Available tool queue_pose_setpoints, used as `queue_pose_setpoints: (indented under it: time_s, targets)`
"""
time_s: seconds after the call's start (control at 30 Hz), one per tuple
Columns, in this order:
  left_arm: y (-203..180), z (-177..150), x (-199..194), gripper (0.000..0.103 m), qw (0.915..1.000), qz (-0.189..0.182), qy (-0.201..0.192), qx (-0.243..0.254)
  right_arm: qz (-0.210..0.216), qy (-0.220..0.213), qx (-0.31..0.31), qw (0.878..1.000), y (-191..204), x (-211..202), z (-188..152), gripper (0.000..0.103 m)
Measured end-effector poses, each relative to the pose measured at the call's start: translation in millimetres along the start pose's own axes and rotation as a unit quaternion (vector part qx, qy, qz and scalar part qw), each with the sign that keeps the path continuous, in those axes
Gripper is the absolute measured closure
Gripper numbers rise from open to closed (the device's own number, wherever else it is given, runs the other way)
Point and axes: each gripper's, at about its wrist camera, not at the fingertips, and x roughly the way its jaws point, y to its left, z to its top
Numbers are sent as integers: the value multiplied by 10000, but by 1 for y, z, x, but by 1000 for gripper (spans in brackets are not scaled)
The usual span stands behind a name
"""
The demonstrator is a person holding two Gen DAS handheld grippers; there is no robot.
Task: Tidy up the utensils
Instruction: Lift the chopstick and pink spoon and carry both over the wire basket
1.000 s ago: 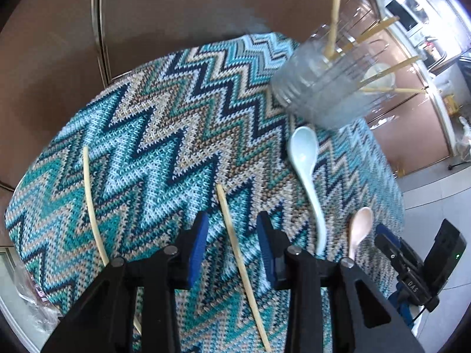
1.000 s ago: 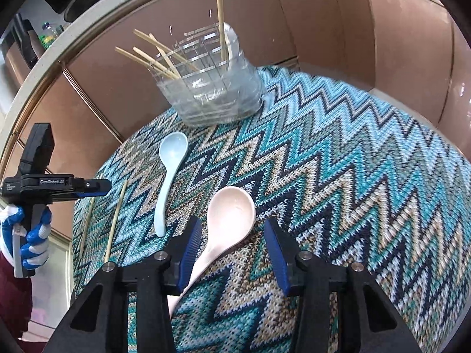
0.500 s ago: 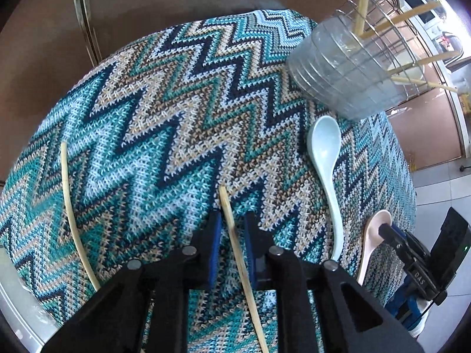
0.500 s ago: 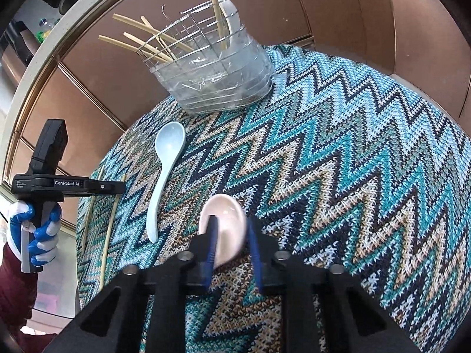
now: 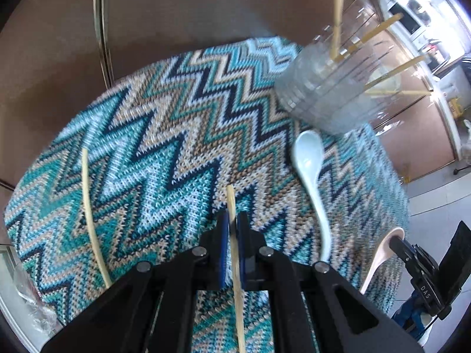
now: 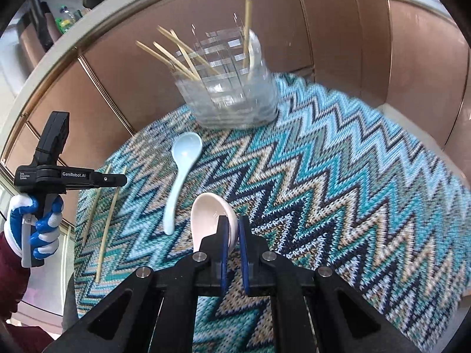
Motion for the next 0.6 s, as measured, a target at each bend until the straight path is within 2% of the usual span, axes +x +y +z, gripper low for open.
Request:
queue_pose_setpoints:
  time_s: [0.27,0.6]
  targets:
    - [-3,-18,-68,98,9959,-232,-853,205,-361,-413,-232,9982,39,-50,-12,96]
    - [-7,-41,-160,98,9824,-604,-1755,225,-736,-940,-402,9920,87,-116,-26,96]
